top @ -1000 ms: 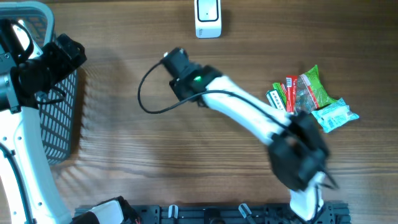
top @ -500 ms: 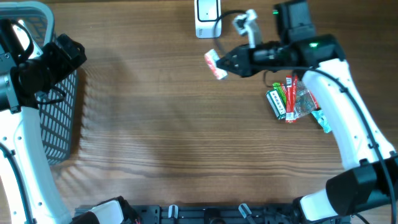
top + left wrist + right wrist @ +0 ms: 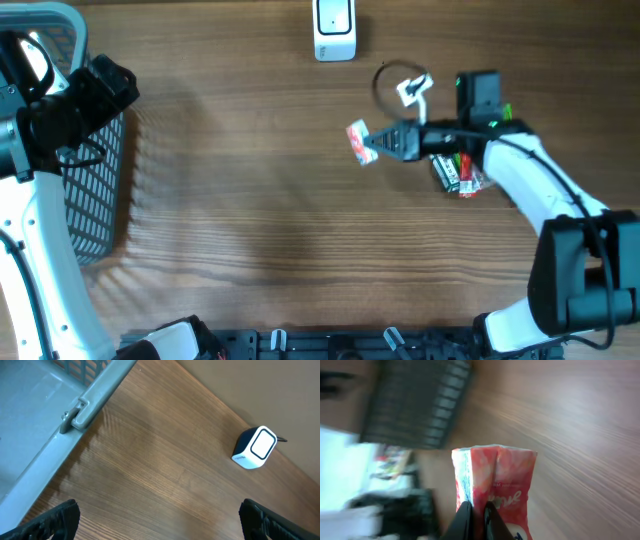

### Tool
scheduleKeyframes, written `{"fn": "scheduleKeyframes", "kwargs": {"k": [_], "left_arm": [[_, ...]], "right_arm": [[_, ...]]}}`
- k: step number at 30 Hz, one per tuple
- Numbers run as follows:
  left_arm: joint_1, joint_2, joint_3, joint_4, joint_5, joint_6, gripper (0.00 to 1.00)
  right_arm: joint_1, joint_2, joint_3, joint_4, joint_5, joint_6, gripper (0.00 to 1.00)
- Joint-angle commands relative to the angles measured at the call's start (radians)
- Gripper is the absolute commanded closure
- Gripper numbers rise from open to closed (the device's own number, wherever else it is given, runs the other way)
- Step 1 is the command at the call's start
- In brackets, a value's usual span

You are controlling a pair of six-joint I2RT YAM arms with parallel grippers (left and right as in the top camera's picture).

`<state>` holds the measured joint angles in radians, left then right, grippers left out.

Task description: Scan the item barcode

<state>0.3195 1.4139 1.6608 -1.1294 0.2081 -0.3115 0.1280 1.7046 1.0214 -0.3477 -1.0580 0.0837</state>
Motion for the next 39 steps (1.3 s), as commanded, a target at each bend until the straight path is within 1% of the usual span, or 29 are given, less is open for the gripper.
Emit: {"fn": "scheduleKeyframes", "kwargs": {"k": [1,3,4,6,9,13,15,16,18,21,23,25,28,30,31,33,35,37,39], "left_arm": [[-0.003,-0.001,0.008,0.002,0.012,0.016,0.0],[-0.003,-0.001,0.008,0.002,0.012,0.016,0.0],[-0.003,-0.001,0.008,0.002,0.012,0.016,0.0],[-0.003,-0.001,0.008,0.002,0.012,0.016,0.0],[-0.003,-0.001,0.008,0.002,0.012,0.016,0.0],[-0.003,-0.001,0.008,0.002,0.012,0.016,0.0],[-0.003,-0.001,0.008,0.002,0.012,0.016,0.0],[-0.003,-0.001,0.008,0.002,0.012,0.016,0.0],[-0.003,-0.001,0.008,0.002,0.012,0.016,0.0],[-0.003,-0.001,0.008,0.002,0.012,0.016,0.0],[-0.003,-0.001,0.008,0.002,0.012,0.016,0.0],[-0.003,-0.001,0.008,0.002,0.012,0.016,0.0],[-0.003,-0.001,0.008,0.002,0.012,0.016,0.0],[-0.003,-0.001,0.008,0.002,0.012,0.016,0.0],[-0.003,-0.001,0.008,0.002,0.012,0.016,0.0],[-0.003,-0.001,0.008,0.002,0.012,0.016,0.0],[-0.003,-0.001,0.008,0.002,0.011,0.016,0.0],[-0.003,-0.001,0.008,0.002,0.012,0.016,0.0],[-0.003,-0.001,0.008,0.002,0.012,0.016,0.0]], "right_arm": [[0.089,0.014,-0.029,0.049,0.352,0.046,0.95],[0.14,0.014,-0.029,0.105,0.346,0.061,0.96],[0.154,0.014,-0.029,0.13,0.334,0.093,0.96],[0.185,0.021,-0.029,0.192,0.293,0.232,0.96],[0.231,0.044,-0.029,0.283,0.241,0.374,0.96],[0.281,0.118,-0.029,0.42,0.205,0.482,0.96],[0.301,0.177,-0.029,0.513,0.161,0.549,0.96],[0.308,0.235,-0.029,0.618,0.109,0.601,0.96],[0.309,0.303,-0.029,0.751,0.048,0.669,0.96],[0.306,0.37,-0.029,0.881,0.007,0.752,0.95],[0.301,0.385,-0.029,0.878,0.021,0.764,0.96],[0.295,0.386,-0.029,0.814,0.079,0.753,0.96],[0.286,0.386,-0.029,0.762,0.14,0.732,0.94],[0.28,0.386,-0.029,0.733,0.163,0.696,0.86],[0.277,0.386,-0.029,0.718,0.172,0.693,0.79],[0.268,0.386,-0.029,0.689,0.19,0.673,0.69],[0.258,0.386,-0.029,0.674,0.192,0.654,0.67],[0.248,0.386,-0.029,0.664,0.198,0.649,0.59],[0.232,0.383,-0.029,0.653,0.197,0.647,0.55]]}}
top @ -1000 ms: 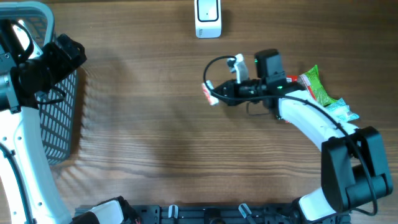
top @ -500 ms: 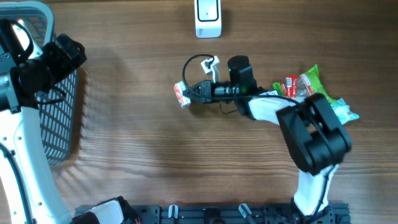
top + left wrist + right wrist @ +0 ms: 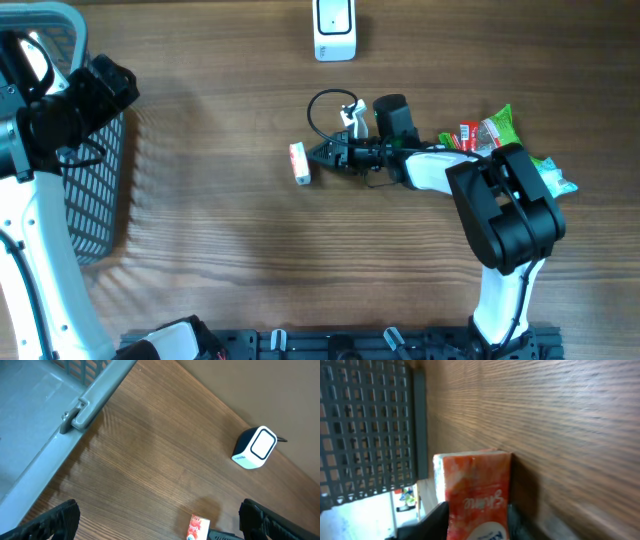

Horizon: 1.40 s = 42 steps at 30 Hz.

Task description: Scan the item barcode

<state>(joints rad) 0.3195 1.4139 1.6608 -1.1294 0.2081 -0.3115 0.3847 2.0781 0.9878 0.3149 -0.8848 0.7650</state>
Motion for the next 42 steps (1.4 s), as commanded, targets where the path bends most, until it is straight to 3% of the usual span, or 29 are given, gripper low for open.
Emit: {"fn": "scheduleKeyframes", "kwargs": {"k": [1,5,10,11,12,13,20,24,30,36,42], "left_arm": [[-0.003,-0.001,0.008,0.002,0.012,0.016,0.0],[-0.003,-0.001,0.008,0.002,0.012,0.016,0.0],[-0.003,-0.001,0.008,0.002,0.012,0.016,0.0],[-0.003,-0.001,0.008,0.002,0.012,0.016,0.0],[-0.003,-0.001,0.008,0.002,0.012,0.016,0.0],[-0.003,-0.001,0.008,0.002,0.012,0.016,0.0],[-0.003,-0.001,0.008,0.002,0.012,0.016,0.0],[-0.003,-0.001,0.008,0.002,0.012,0.016,0.0],[-0.003,-0.001,0.008,0.002,0.012,0.016,0.0],[-0.003,-0.001,0.008,0.002,0.012,0.016,0.0],[-0.003,-0.001,0.008,0.002,0.012,0.016,0.0]], "right_arm": [[-0.032,0.004,0.005,-0.016,0.024,-0.045,0.52],[-0.051,-0.062,0.008,-0.092,0.094,-0.111,0.51],[-0.027,-0.238,0.04,-0.35,0.351,-0.257,0.48],[-0.011,-0.298,0.045,-0.408,0.423,-0.289,0.39],[0.0,-0.33,0.047,-0.431,0.456,-0.303,0.23],[0.023,-0.374,0.047,-0.456,0.51,-0.332,0.01],[0.187,-0.423,0.046,-0.484,0.669,-0.389,0.0],[0.296,-0.399,0.056,-0.491,0.876,-0.425,0.0],[0.371,-0.378,0.319,-0.75,1.024,-0.452,0.0],[0.372,-0.296,0.505,-0.935,1.032,-0.45,0.0],[0.374,-0.194,0.509,-0.879,0.748,-0.451,0.03]]}}
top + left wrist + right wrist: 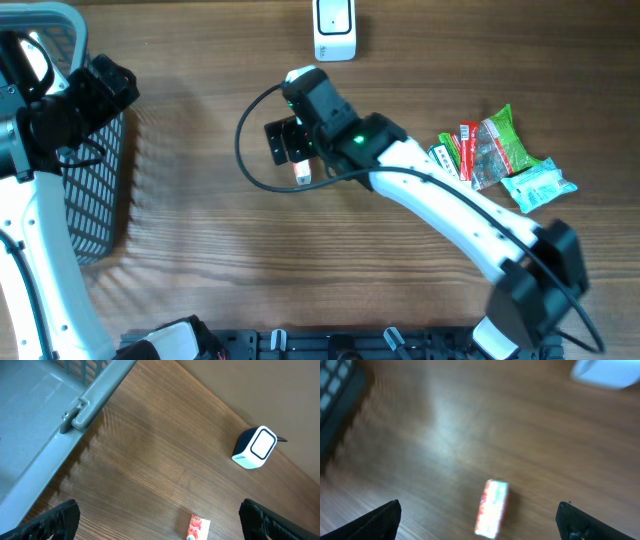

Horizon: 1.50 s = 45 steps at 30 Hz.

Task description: Scan the item barcode

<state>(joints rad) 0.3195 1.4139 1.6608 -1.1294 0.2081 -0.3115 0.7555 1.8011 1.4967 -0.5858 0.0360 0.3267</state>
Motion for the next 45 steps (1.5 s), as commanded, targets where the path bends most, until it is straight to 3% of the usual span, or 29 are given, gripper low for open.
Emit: {"fn": "scheduleKeyframes", "kwargs": {"k": [1,2,5,10,19,29,34,35,36,38,45], "left_arm": [[-0.003,-0.001,0.008,0.002,0.012,0.016,0.0],[-0.003,-0.001,0.008,0.002,0.012,0.016,0.0],[-0.003,-0.001,0.008,0.002,0.012,0.016,0.0],[-0.003,-0.001,0.008,0.002,0.012,0.016,0.0],[-0.003,-0.001,0.008,0.002,0.012,0.016,0.0],[-0.003,-0.001,0.008,0.002,0.012,0.016,0.0],[-0.003,-0.001,0.008,0.002,0.012,0.016,0.0],[-0.003,-0.001,0.008,0.002,0.012,0.016,0.0],[-0.003,-0.001,0.008,0.002,0.012,0.016,0.0],[-0.003,-0.001,0.008,0.002,0.012,0.016,0.0],[-0.003,-0.001,0.008,0.002,0.012,0.016,0.0]], "right_arm": [[0.008,0.1,0.0,0.032,-0.176,-0.01,0.23],[0.015,0.117,0.0,0.041,-0.167,-0.012,0.39],[0.044,0.164,0.0,0.047,-0.066,-0.012,0.73],[0.075,0.226,0.0,0.046,0.062,-0.011,0.95],[0.073,0.24,0.0,-0.026,0.215,-0.013,0.95],[0.004,0.223,0.0,-0.115,0.208,0.024,0.87],[-0.032,0.223,0.0,-0.087,0.088,0.025,0.83],[-0.032,0.223,0.0,-0.078,0.057,0.026,0.81],[-0.029,0.224,0.0,-0.066,0.031,0.053,0.7],[-0.017,0.224,0.0,-0.063,0.061,0.058,0.62],[0.085,0.231,0.0,-0.058,0.385,0.057,0.55]]}}
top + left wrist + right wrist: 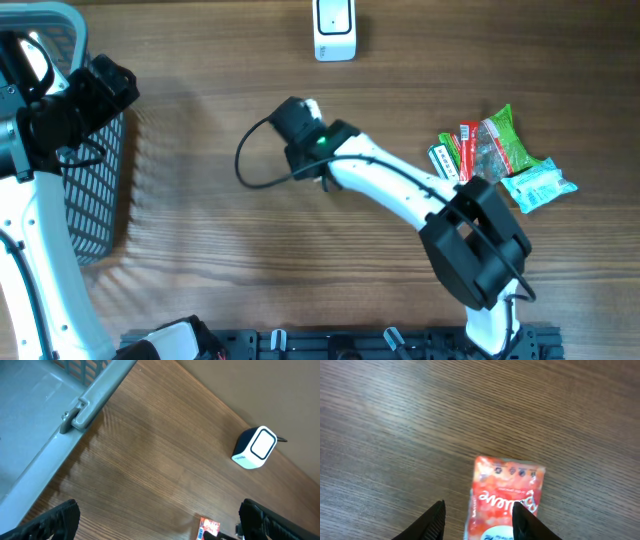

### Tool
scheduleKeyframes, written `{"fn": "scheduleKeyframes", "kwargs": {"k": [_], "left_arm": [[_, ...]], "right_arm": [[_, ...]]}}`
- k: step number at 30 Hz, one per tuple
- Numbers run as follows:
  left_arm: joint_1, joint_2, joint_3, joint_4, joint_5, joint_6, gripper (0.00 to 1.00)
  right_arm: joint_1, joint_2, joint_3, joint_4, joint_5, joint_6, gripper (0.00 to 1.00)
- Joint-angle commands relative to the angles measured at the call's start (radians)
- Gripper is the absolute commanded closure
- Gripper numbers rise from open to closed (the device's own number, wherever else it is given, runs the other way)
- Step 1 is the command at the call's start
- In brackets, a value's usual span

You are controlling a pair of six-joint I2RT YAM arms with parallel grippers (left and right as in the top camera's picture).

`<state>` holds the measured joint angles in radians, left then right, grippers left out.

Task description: Scan the item barcode

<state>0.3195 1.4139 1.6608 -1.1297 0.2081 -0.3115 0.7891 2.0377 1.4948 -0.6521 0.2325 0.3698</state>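
The red snack packet lies flat on the wood table with its printed face up, and also shows in the left wrist view as the packet. My right gripper hangs low over it, open: one finger is left of the packet and the other is over its right part. In the overhead view my right arm hides the packet. The white scanner stands at the table's far edge. My left gripper is open and holds nothing, up by the basket.
A grey mesh basket stands at the left edge, its rim close under my left wrist. A pile of snack packets lies at the right. A black cable loops off my right wrist.
My right gripper was open high above the packet, which showed only a narrow side. Now it is low over it, still open, and the packet shows its broad face. The left arm has not moved.
My right gripper was shut on the red packet, held up near the pile at the right. Then it held the packet low at the table's middle. Then it was open above the packet, let go on the table. Now it is open close over it.
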Motion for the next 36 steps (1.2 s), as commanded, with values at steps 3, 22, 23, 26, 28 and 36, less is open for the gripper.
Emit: {"fn": "scheduleKeyframes", "kwargs": {"k": [3,22,23,26,28,36], "left_arm": [[-0.003,-0.001,0.008,0.002,0.012,0.016,0.0],[-0.003,-0.001,0.008,0.002,0.012,0.016,0.0],[-0.003,-0.001,0.008,0.002,0.012,0.016,0.0],[-0.003,-0.001,0.008,0.002,0.012,0.016,0.0],[-0.003,-0.001,0.008,0.002,0.012,0.016,0.0],[-0.003,-0.001,0.008,0.002,0.012,0.016,0.0]], "right_arm": [[0.095,0.024,0.002,0.012,0.34,-0.013,0.55],[0.119,0.132,0.002,0.022,0.369,-0.026,0.71],[0.119,0.132,0.0,0.021,0.369,-0.027,0.71],[0.119,0.132,-0.019,0.021,0.369,-0.026,0.65],[0.119,0.135,-0.033,0.024,0.369,-0.025,0.64],[0.119,0.14,-0.048,0.027,0.367,0.0,0.84]]}}
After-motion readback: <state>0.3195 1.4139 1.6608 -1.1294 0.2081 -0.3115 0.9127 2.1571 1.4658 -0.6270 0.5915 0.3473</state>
